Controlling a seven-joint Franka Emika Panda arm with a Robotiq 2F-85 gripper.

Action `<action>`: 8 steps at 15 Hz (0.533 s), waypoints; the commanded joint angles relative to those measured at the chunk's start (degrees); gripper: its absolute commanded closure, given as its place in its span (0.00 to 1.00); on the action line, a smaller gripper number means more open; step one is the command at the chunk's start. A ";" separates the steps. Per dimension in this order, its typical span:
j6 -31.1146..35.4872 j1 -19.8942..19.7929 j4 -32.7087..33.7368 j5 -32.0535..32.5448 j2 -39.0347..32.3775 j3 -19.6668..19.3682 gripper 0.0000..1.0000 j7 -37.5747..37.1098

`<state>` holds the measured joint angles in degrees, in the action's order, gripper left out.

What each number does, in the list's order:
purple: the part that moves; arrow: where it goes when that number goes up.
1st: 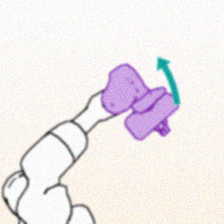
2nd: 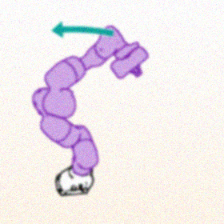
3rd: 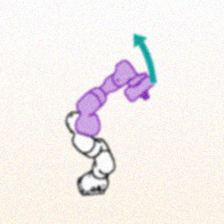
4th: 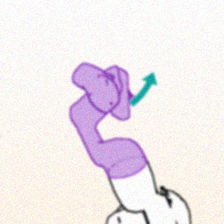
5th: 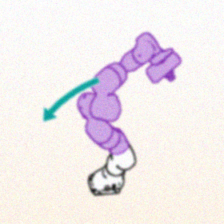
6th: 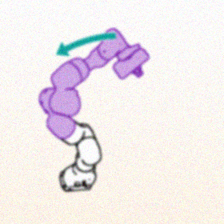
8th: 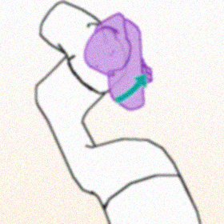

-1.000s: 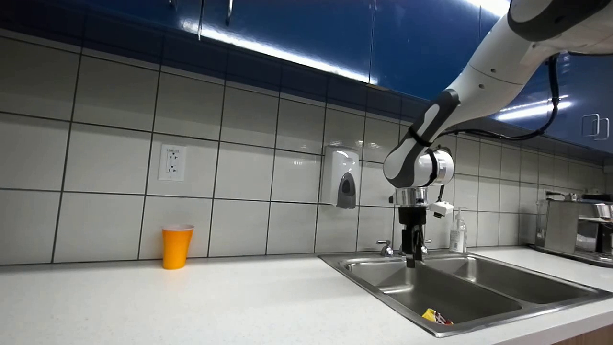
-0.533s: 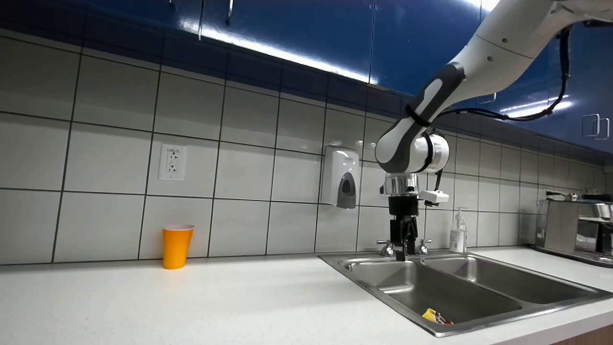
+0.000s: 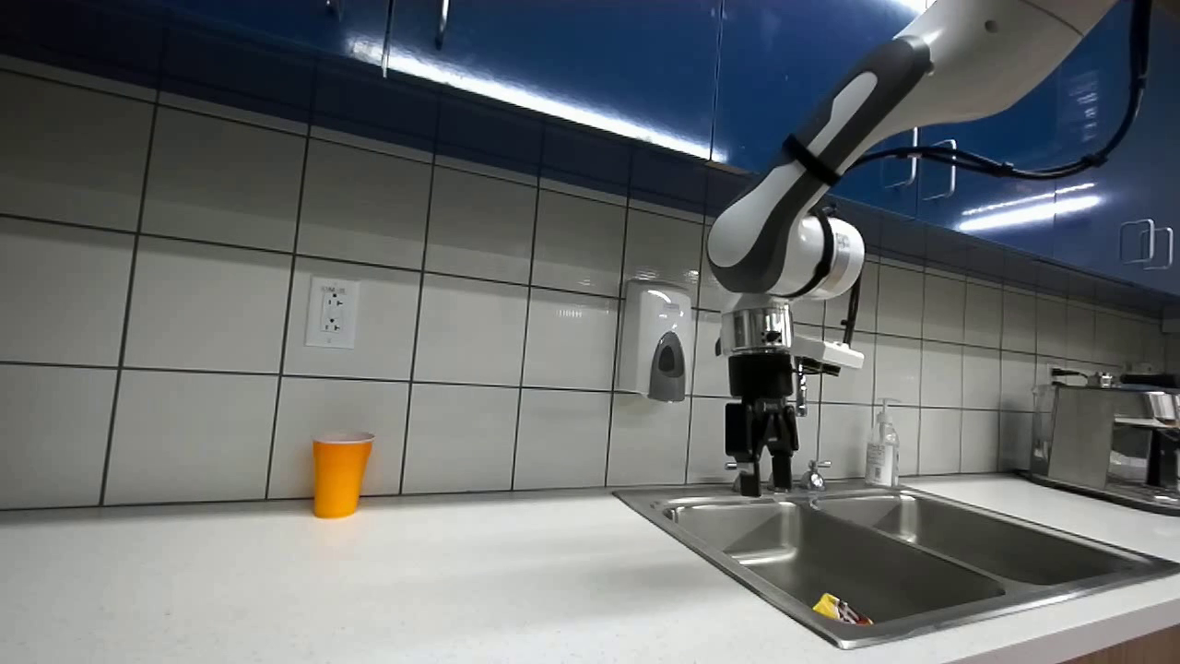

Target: Put the snack packet into the sink

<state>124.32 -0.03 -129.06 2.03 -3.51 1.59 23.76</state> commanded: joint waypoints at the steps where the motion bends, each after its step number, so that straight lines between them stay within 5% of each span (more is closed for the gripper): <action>1: -2.50 2.49 -6.50 -3.05 7.97 1.89 0.00 -4.38; 8: -6.57 8.35 -13.83 -9.07 16.38 4.57 0.00 -8.72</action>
<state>120.30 6.91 -139.25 -4.45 7.65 5.14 16.95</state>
